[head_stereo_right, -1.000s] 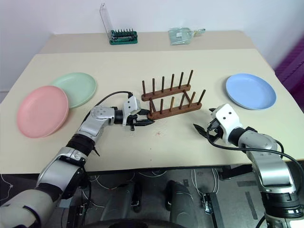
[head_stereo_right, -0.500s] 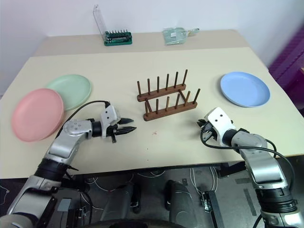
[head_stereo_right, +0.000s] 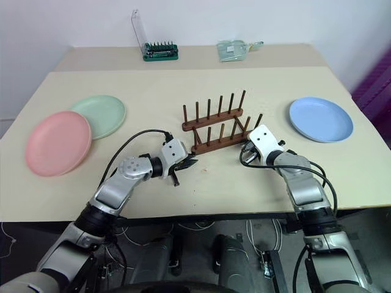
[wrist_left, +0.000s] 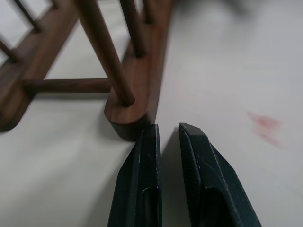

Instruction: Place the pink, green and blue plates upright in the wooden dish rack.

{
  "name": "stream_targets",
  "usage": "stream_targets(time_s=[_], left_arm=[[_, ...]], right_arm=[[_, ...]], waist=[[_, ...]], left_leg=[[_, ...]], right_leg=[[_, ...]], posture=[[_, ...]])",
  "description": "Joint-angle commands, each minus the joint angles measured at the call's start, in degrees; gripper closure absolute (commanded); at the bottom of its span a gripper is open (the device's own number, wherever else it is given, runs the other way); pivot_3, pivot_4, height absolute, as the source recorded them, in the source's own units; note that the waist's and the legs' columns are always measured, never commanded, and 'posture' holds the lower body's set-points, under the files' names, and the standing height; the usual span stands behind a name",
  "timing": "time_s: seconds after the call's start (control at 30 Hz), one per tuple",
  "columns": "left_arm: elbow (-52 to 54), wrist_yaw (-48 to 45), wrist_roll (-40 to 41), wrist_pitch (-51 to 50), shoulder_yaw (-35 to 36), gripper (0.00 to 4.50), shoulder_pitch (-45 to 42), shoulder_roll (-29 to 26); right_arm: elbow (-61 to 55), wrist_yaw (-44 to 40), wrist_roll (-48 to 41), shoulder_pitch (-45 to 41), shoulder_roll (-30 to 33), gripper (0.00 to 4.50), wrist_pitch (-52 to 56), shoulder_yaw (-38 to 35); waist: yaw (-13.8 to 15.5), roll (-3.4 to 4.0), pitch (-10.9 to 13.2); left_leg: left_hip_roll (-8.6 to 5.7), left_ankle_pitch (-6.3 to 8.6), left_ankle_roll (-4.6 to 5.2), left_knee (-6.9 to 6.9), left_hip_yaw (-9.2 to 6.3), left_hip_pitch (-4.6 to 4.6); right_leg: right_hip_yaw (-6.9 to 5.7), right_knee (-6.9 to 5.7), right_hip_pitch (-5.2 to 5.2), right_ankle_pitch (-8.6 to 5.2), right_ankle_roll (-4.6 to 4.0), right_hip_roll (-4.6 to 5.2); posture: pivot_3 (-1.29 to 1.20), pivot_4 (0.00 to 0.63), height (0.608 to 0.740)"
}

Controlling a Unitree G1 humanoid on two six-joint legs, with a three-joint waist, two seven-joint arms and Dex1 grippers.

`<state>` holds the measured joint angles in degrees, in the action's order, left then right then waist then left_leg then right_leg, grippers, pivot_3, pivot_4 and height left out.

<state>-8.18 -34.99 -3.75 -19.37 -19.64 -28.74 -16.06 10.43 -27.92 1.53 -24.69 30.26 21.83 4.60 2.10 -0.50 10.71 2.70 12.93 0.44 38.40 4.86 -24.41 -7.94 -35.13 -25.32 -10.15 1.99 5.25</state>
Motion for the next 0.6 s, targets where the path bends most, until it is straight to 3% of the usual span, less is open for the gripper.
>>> stream_targets(time_s=[0.03, 0.17, 0.4, 0.5, 0.6], left_arm=[[-9.5, 7.8, -3.8, -0.1, 2.7, 3.87, -2.0, 0.0], [-17.3, 12.5, -2.6, 2.0, 5.1, 3.87, -6.6, 2.0], [-21.4, 11.9, -2.7, 5.6, 4.7, 3.87, -8.9, 2.5], [-17.6, 9.8, -1.9, 5.1, 5.1, 3.87, -7.4, 1.4], [-4.8, 4.6, 2.5, 5.1, 8.4, 3.87, -2.6, -2.5]], right_arm=[[4.0, 2.5, 2.0, -2.8, -0.8, 4.5, -2.3, 0.2], [9.9, 4.9, 2.9, -6.5, -2.1, 4.5, -5.0, -0.1], [15.6, 6.0, 3.8, -10.6, -3.1, 4.5, -8.8, 0.1], [13.3, 4.5, 3.5, -10.0, -2.0, 4.5, -8.7, -0.1], [5.6, -1.8, 0.9, -7.0, 0.8, 4.5, -8.1, -0.7]], waist=[[-0.1, 0.01, 0.0], [-0.6, 0.03, 0.0], [-1.7, 0.04, 0.0], [-1.8, 0.04, 0.0], [-2.4, 0.12, 0.0]], left_leg=[[0.01, 0.01, -0.01, -0.02, 0.0, 0.0], [0.01, -0.01, 0.01, -0.08, 0.01, 0.02], [0.0, -0.02, 0.03, -0.17, 0.04, 0.03], [0.0, -0.02, 0.03, -0.18, 0.04, 0.02], [0.01, -0.02, 0.03, -0.28, 0.08, -0.02]], right_leg=[[-0.01, 0.01, 0.0, 0.0, 0.0, 0.0], [0.0, -0.01, -0.03, 0.0, 0.0, 0.0], [0.0, -0.08, -0.06, 0.13, 0.21, -0.02], [0.0, -0.07, -0.08, 0.13, 0.21, -0.01], [0.03, -0.05, -0.18, 0.12, 0.2, 0.0]], posture=[[0.0, 0.15, 0.73], [0.0, 0.15, 0.73], [0.0, 0.15, 0.73], [0.0, 0.15, 0.73], [0.0, 0.15, 0.73]])
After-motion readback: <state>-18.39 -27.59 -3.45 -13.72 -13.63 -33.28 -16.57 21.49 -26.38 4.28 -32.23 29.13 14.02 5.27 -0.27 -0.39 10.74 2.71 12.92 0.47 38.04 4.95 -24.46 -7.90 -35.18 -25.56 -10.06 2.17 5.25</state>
